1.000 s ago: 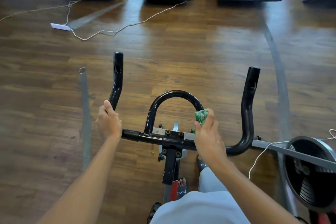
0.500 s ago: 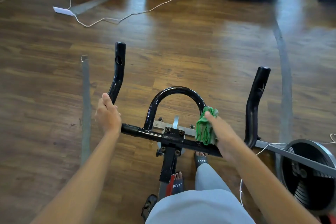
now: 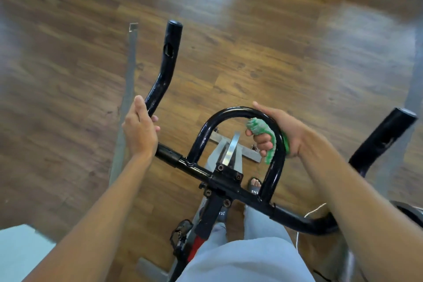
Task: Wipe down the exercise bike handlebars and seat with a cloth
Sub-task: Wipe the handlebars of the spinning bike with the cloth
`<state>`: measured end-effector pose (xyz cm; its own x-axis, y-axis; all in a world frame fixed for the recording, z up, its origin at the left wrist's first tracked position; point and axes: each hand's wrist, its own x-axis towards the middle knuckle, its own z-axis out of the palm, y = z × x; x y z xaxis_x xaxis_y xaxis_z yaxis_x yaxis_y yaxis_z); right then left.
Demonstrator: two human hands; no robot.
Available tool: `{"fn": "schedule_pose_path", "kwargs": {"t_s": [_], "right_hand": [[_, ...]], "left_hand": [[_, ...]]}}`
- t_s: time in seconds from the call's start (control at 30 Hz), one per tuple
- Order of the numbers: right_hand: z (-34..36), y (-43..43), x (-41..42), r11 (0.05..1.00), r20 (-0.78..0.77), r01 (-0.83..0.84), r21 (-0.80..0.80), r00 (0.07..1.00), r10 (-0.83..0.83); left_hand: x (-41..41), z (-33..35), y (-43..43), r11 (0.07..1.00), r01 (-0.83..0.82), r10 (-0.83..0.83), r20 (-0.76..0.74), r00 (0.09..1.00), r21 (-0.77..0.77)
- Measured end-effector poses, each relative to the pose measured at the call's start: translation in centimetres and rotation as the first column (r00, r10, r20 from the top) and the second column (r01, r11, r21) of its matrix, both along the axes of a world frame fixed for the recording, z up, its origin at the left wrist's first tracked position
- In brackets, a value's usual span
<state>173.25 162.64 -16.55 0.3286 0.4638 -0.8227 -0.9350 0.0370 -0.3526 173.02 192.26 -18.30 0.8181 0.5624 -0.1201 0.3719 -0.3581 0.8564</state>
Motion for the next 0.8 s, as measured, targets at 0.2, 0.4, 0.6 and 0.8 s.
{"fn": "schedule_pose_path", "kwargs": {"t_s": [0.2, 0.4, 0.6, 0.8], "right_hand": [[2.1, 7.6, 9.1, 0.423, 0.068, -0.804, -0.419, 0.436, 0.897], [1.3, 17.8, 6.9, -0.152, -0.054, -0.856, -0.494, -0.144, 0.988], [0.5, 18.5, 6.8, -0.23, -0.047, -0.855, -0.465, -0.236, 0.971], [2.4, 11.4, 8.7, 0.242, 0.096, -0.825, -0.51, 0.225, 0.97]], "left_hand": [[0.1, 0.1, -0.1, 0.999, -0.025, 0.025, -0.013, 1.0, 0.049], [0.2, 0.5, -0.1, 0.997, -0.026, 0.029, -0.042, 0.999, 0.066], [-0.1, 0.5, 0.2, 0.995, -0.012, 0.02, -0.072, 0.997, 0.103], [-0.3, -0.3, 0.7, 0.996, 0.031, -0.024, -0.083, 0.996, 0.08]]}}
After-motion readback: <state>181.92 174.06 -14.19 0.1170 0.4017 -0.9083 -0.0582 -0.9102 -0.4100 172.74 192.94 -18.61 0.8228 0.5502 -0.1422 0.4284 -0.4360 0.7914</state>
